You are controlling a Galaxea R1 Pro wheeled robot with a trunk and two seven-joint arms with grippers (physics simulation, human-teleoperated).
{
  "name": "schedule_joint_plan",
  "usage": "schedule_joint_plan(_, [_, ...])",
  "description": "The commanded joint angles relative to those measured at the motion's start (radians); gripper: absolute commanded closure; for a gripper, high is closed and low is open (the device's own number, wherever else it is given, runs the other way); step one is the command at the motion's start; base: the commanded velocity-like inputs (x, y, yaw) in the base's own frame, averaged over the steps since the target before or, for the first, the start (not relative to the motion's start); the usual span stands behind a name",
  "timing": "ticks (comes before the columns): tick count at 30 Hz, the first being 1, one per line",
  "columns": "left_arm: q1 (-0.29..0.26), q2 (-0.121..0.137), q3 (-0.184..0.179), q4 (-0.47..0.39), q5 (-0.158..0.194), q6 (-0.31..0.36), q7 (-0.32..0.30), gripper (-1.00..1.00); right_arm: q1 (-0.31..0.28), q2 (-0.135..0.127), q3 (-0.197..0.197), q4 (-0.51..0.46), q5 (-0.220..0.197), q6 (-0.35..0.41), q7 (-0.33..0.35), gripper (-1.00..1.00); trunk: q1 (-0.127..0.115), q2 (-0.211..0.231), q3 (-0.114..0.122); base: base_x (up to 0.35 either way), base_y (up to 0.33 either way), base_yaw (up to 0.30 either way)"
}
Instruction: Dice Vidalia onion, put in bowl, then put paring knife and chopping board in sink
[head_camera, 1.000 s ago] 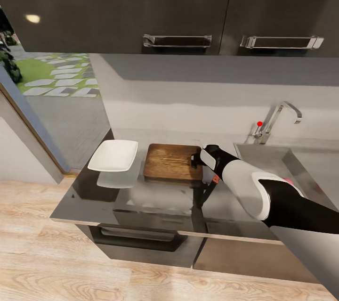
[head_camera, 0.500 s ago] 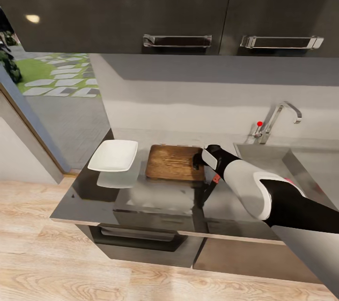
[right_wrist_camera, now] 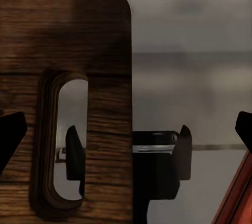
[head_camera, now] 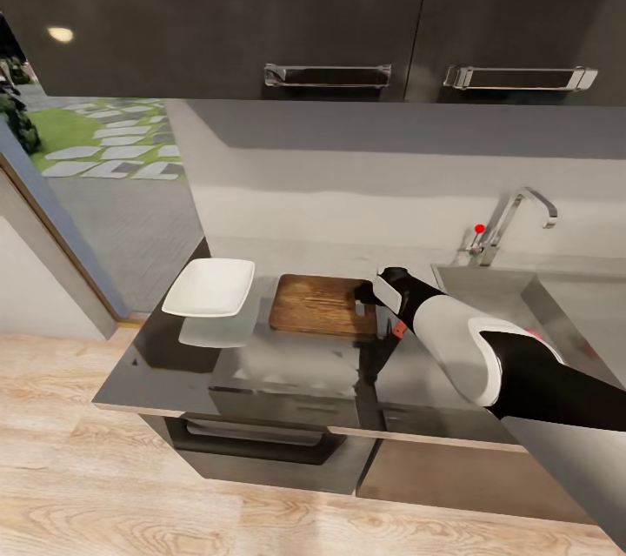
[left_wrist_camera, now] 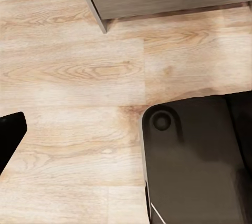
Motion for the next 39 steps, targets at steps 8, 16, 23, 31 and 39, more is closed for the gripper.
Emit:
schedule_joint_plan(8, [0.000, 0.000, -0.001, -0.002, -0.010, 0.000, 0.011, -1.00, 0.000, 0.009, -0.005, -0.021, -0.005, 0.001, -0.004, -1.00, 0.001, -0.002, -0.002, 0.000, 0.000, 0.000])
schedule_joint_plan(16, [0.000, -0.001, -0.001, -0.002, -0.010, 0.000, 0.010, -1.00, 0.000, 0.015, -0.007, -0.057, -0.005, -0.006, -0.005, -1.00, 0.001, -0.002, -0.002, 0.000, 0.000, 0.000])
schedule_joint_plan(23, [0.000, -0.001, -0.001, -0.002, -0.010, 0.000, 0.009, -1.00, 0.000, 0.014, -0.003, -0.178, -0.004, -0.006, -0.004, -1.00, 0.001, -0.002, -0.002, 0.000, 0.000, 0.000])
schedule_joint_plan(31, [0.000, -0.001, -0.001, -0.002, -0.010, 0.000, 0.009, -1.00, 0.000, 0.014, -0.003, -0.186, -0.004, -0.006, -0.004, -1.00, 0.001, -0.002, -0.002, -0.057, 0.000, 0.000])
schedule_joint_plan(39, [0.000, -0.001, -0.001, -0.002, -0.010, 0.000, 0.009, -1.00, -0.001, 0.015, -0.003, -0.185, -0.004, -0.006, -0.003, -1.00, 0.001, -0.002, -0.002, -0.297, 0.000, 0.000])
